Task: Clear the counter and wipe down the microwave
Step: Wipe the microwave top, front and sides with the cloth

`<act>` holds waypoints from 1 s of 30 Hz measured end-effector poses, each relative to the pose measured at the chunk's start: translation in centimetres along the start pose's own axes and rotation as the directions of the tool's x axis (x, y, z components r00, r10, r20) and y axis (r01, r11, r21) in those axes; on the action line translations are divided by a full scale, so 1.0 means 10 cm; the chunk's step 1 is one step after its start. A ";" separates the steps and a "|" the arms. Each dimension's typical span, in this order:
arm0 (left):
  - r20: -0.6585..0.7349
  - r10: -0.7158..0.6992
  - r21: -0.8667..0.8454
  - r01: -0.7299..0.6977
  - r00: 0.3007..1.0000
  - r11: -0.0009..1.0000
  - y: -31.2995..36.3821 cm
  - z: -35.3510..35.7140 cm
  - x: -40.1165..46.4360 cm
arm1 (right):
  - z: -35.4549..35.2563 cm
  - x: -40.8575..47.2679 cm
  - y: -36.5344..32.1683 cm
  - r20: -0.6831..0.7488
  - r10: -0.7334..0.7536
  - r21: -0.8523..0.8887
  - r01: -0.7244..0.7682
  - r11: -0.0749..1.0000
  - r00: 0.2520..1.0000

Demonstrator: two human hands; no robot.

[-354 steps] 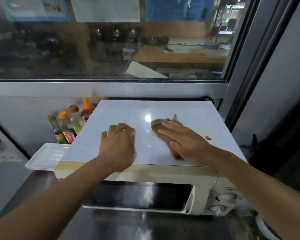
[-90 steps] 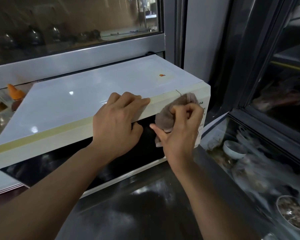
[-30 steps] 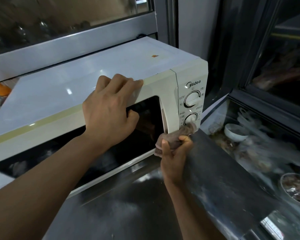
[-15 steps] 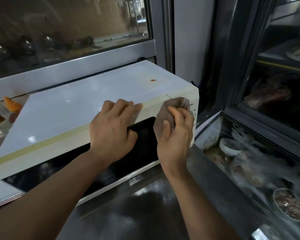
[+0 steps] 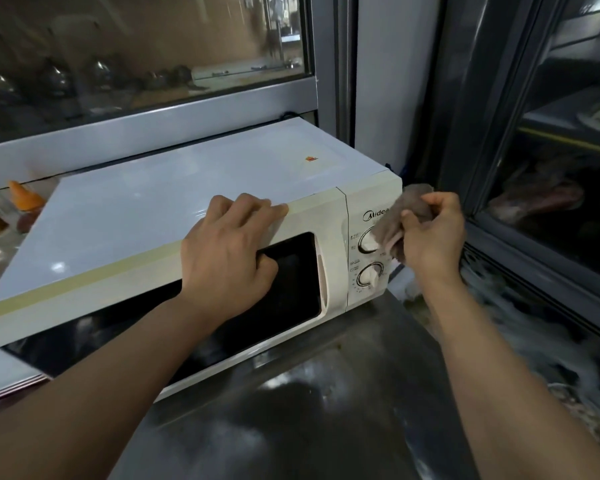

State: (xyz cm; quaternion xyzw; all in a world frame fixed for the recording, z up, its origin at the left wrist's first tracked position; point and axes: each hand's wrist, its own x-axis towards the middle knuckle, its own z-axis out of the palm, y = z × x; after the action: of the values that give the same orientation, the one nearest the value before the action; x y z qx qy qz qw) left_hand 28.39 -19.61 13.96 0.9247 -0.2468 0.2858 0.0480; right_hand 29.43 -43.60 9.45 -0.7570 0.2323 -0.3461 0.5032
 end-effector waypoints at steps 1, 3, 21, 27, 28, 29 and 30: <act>-0.001 -0.002 -0.001 0.002 1.000 1.000 0.00 0.00 0.00 | 0.02 -0.03 0.00 -0.015 -0.019 -0.007 0.019 1.000 1.000; -0.002 -0.004 -0.005 0.004 1.000 1.000 0.01 0.00 0.00 | 0.06 -0.14 -0.03 -0.039 -0.110 -0.042 0.108 0.993 0.993; -0.050 0.007 0.079 -0.003 0.999 0.997 0.13 0.06 0.02 | 0.18 -0.14 0.59 0.007 -0.005 0.059 0.004 0.998 1.000; -0.049 0.009 0.087 -0.004 0.999 0.996 0.14 0.07 0.00 | 0.24 -0.50 0.47 -0.104 -0.150 0.050 0.156 0.986 0.983; -0.052 0.007 0.084 -0.002 0.999 0.996 0.14 0.08 0.01 | 0.24 -0.54 0.46 -0.075 -0.137 0.053 0.141 0.989 0.988; -0.055 0.004 0.080 0.000 0.998 0.997 0.15 0.09 0.01 | 0.26 -0.60 0.43 -0.035 -0.130 0.062 0.132 0.989 0.991; -0.058 0.000 0.077 0.005 0.998 0.997 0.15 0.09 0.01 | 0.29 -0.67 0.40 0.002 -0.139 0.074 0.139 0.988 0.990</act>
State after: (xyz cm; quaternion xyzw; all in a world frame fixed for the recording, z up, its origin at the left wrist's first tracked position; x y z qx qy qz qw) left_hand 28.18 -21.17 13.14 0.9175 -0.2330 0.3218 0.0197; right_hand 27.29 -38.70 3.05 -0.7536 0.1643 -0.3861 0.5060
